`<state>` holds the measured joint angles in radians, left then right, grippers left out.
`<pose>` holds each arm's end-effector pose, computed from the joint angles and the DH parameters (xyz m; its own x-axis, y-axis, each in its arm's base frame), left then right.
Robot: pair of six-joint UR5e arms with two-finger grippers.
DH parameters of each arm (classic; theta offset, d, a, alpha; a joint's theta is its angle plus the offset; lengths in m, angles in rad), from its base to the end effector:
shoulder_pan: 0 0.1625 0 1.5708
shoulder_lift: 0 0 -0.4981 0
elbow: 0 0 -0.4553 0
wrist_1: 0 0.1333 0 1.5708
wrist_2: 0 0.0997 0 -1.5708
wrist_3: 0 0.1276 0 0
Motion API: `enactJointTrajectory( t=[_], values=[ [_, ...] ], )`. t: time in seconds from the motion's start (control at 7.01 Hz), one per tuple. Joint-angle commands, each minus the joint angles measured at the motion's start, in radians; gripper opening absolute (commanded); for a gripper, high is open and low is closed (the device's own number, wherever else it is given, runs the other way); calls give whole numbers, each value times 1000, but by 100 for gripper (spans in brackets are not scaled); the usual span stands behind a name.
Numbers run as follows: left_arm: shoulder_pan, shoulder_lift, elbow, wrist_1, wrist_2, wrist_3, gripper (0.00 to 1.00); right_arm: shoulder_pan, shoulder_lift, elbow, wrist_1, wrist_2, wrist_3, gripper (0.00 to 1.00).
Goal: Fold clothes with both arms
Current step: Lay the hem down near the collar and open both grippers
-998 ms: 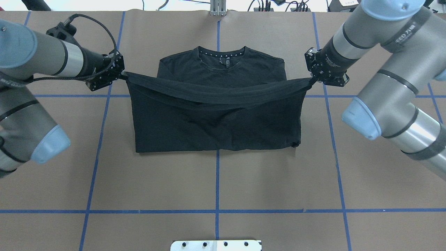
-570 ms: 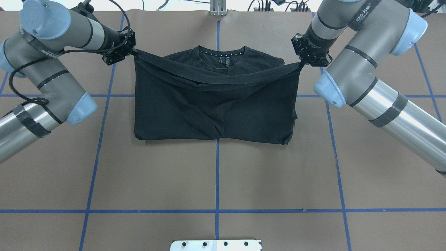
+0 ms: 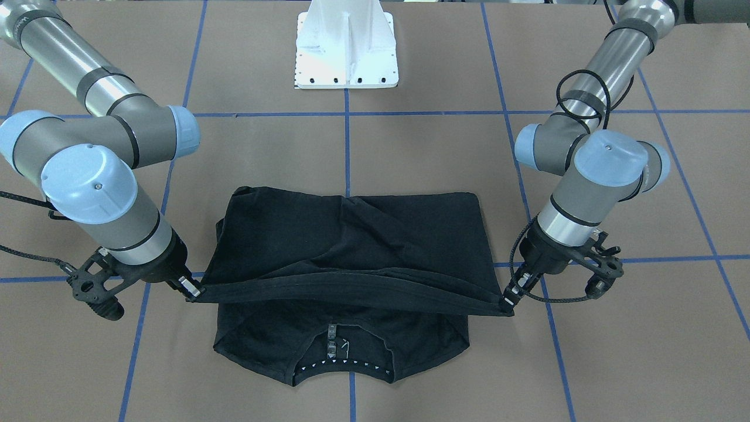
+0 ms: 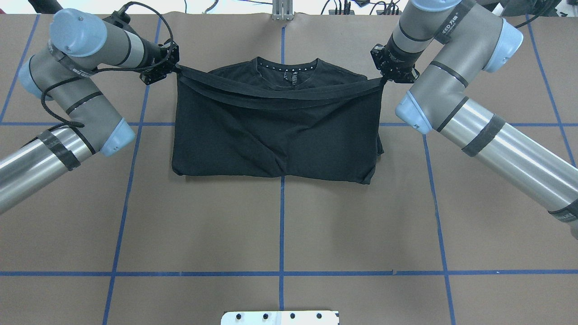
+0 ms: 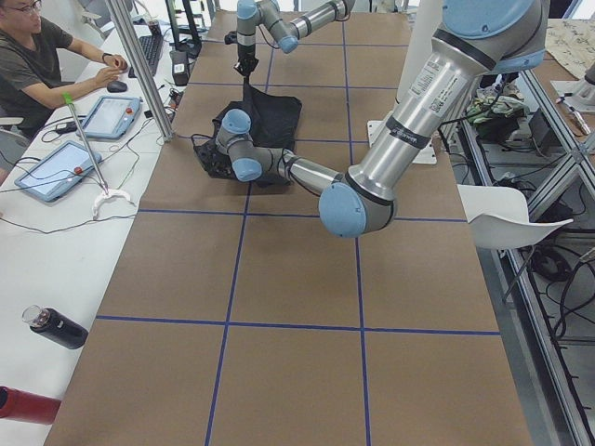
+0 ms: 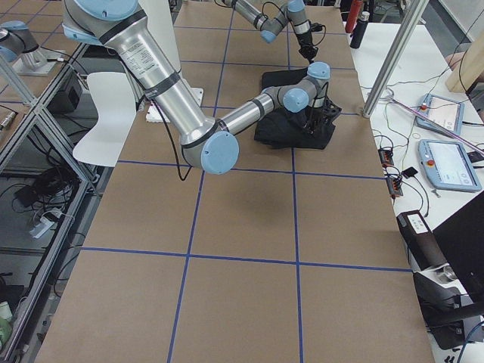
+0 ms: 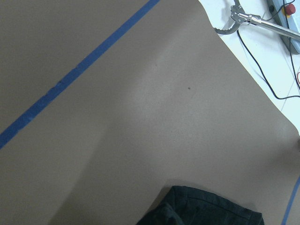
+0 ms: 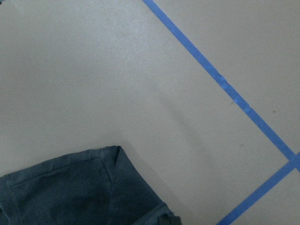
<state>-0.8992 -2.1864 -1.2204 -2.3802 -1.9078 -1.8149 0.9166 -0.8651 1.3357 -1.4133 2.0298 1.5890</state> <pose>0.4765 -0.7459 0.4195 0.1526 -0.5586 -0.8153 0.6129 0.7006 -0.3653 -0.4726 -0.7424 0.3692 0.4822 0.6557 0.5810 -0.5618 0.7403 -0.3691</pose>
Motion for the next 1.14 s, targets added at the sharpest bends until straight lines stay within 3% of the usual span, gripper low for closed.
enactJointTrajectory(
  t=[0.0, 0.71, 1.0],
  values=[
    [3, -9, 24, -14, 7, -1, 11, -5, 18, -41, 30, -26, -1, 0],
    [8, -30, 71, -36, 21, -3, 12, -21, 93, -139, 51, -48, 11, 0],
    [8, -30, 79, -42, 36, -3, 22, -27, 94, -153, 68, -71, 12, 0]
  ],
)
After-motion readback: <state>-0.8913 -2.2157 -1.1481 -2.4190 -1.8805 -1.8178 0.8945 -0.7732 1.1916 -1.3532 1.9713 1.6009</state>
